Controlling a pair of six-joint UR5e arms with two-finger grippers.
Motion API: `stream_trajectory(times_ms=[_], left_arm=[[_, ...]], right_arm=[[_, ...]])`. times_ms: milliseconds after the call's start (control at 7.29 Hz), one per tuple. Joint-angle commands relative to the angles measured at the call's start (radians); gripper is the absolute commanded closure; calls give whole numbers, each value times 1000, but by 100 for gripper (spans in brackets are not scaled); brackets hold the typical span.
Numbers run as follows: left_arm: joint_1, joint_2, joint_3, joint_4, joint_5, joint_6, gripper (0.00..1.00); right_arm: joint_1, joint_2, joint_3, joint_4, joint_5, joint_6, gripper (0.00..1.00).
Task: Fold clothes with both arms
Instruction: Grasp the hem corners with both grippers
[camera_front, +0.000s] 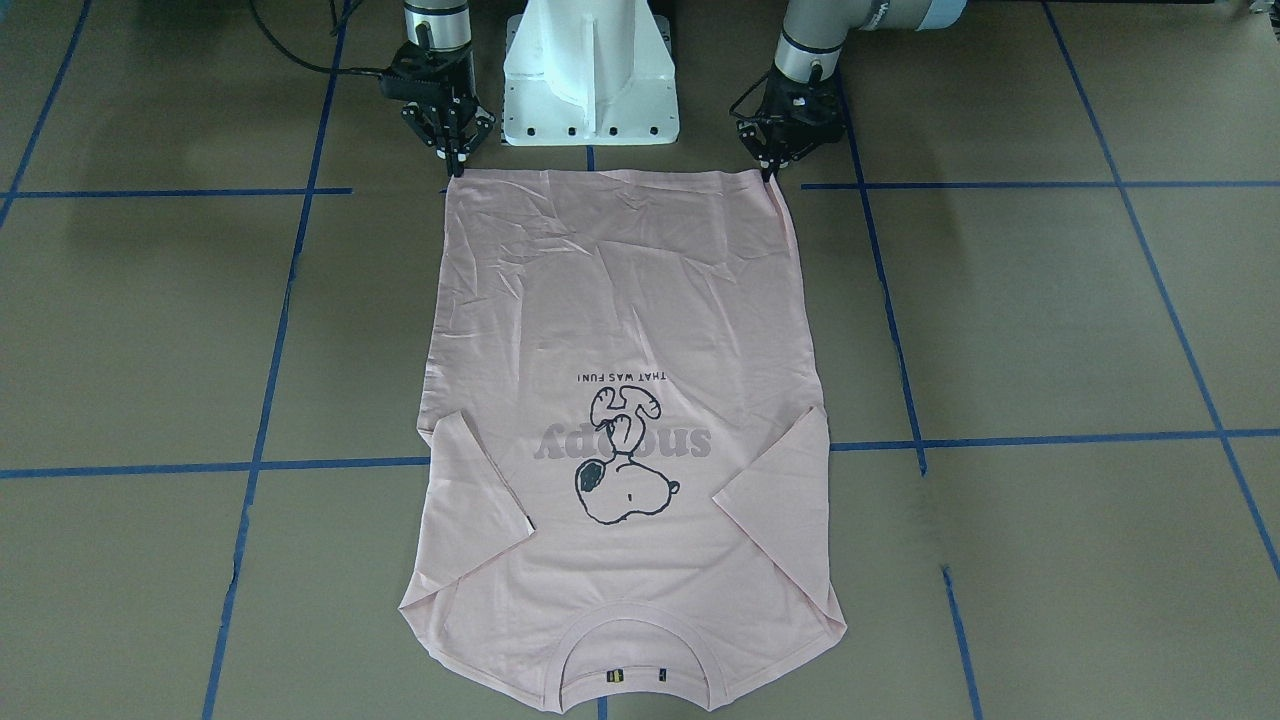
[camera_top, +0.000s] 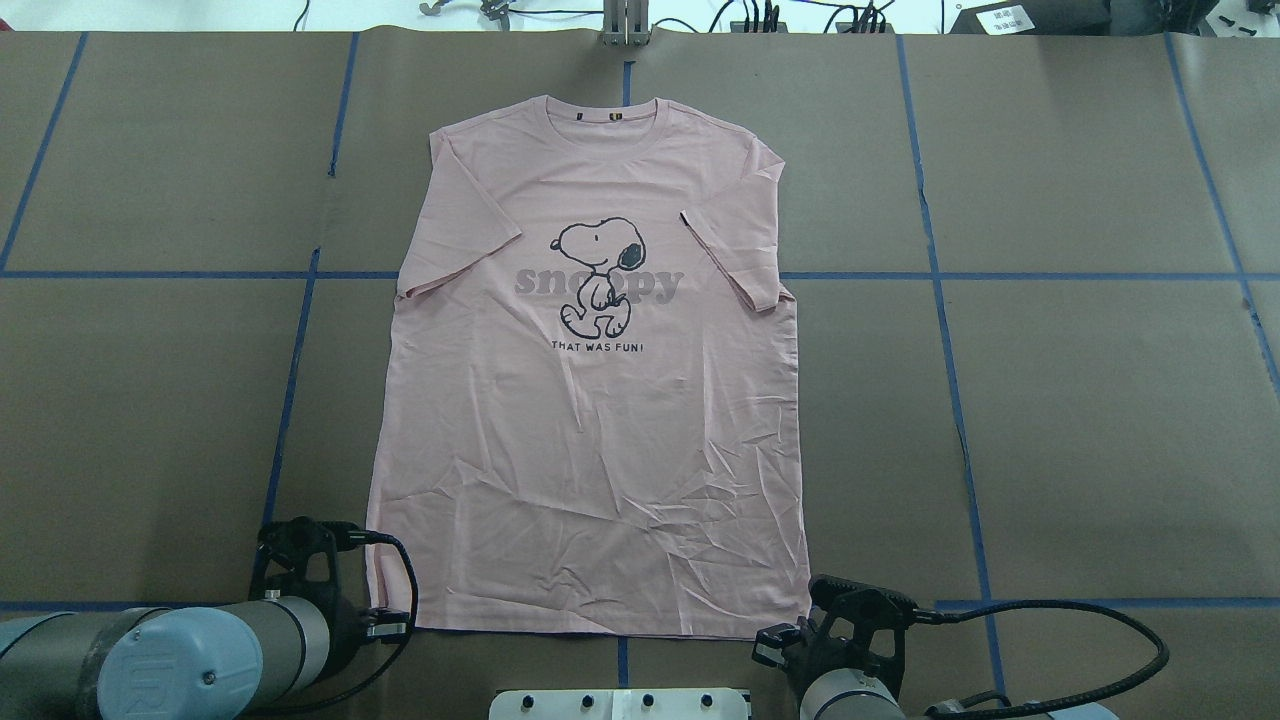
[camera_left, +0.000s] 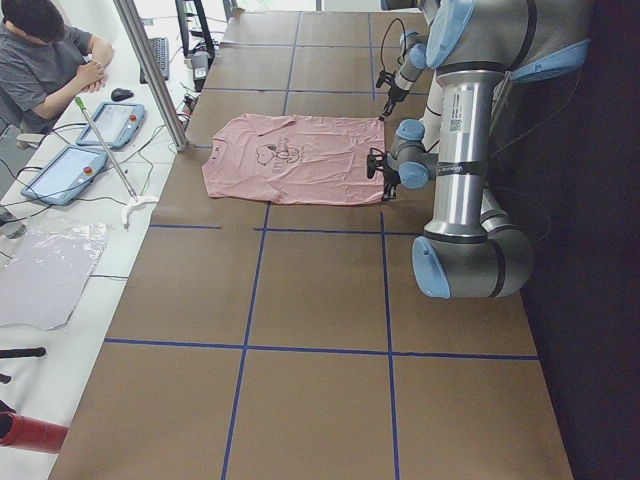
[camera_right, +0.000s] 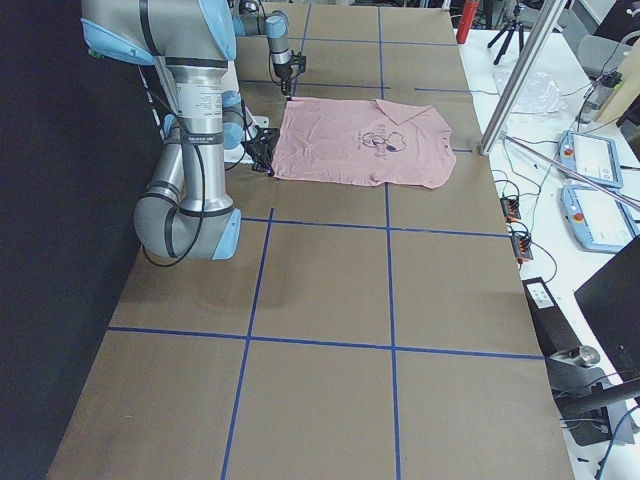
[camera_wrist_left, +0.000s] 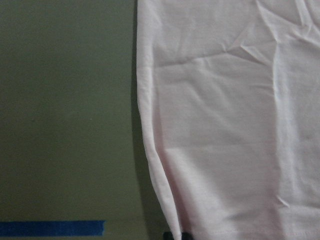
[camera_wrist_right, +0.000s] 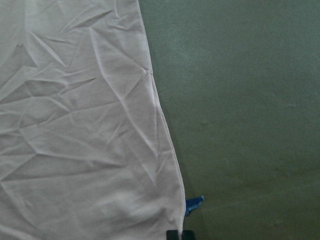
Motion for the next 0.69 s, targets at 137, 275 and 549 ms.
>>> stream_trajectory(times_ms=[137, 275, 549], left_arm=[[0, -14, -2, 1, -2, 0, 100], [-5, -24, -44, 15, -11, 12, 100], [-34, -27, -300, 252, -121, 87, 100]], right_arm=[[5, -1, 3, -6, -32, -16, 100], [30, -3, 54, -8, -23, -41, 100], [38, -49, 301, -123, 3, -119, 100]])
